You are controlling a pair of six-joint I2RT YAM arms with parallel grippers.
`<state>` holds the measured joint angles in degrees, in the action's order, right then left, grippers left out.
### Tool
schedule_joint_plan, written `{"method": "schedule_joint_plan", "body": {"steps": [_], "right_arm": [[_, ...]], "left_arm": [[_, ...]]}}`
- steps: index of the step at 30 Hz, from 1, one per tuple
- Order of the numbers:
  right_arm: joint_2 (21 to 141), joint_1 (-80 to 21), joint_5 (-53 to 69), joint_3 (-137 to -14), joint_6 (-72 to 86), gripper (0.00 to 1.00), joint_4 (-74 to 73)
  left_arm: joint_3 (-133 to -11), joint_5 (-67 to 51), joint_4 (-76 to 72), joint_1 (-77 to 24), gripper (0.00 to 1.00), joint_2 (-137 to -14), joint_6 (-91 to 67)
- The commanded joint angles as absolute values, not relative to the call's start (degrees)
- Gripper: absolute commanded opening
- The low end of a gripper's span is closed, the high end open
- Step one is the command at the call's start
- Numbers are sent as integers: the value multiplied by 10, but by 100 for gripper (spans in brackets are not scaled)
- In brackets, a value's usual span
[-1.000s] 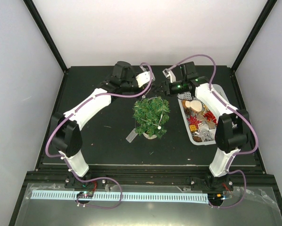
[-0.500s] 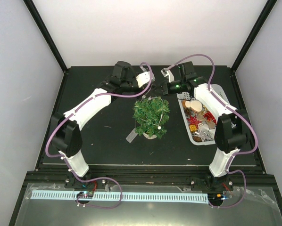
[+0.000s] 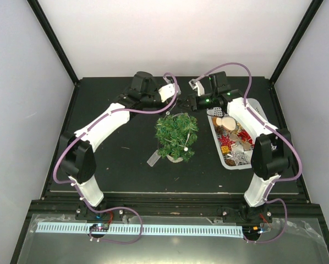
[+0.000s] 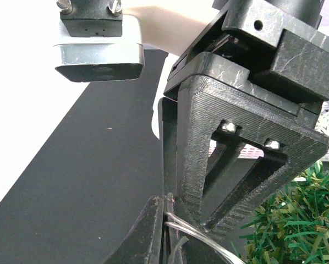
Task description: Decorate the small christmas tree
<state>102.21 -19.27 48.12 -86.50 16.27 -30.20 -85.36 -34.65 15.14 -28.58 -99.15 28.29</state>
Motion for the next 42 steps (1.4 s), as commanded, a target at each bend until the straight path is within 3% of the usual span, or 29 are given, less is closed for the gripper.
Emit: {"method": "schedule_joint_plan", "body": {"steps": [1,17,24,29,42], "right_arm": [[996,-195,476,-861,160,39,-295],[1028,-207,488,-871,160,40,-260],[1025,-207,489,-862,160,14,-240],[1019,-208,490,-859,157,3,-240],[966,-206,410,-825,147,1,-253]], "left_arm": [[-882,-358,161,-287,4,-1003,279],[-913,-394,203,-287,5,-1025,275],[-913,-407,214,-287,5,-1029,277],[-911,-407,219,-288,5,-1029,283],[-909,-367,233,-286,6,-1023,304]]}}
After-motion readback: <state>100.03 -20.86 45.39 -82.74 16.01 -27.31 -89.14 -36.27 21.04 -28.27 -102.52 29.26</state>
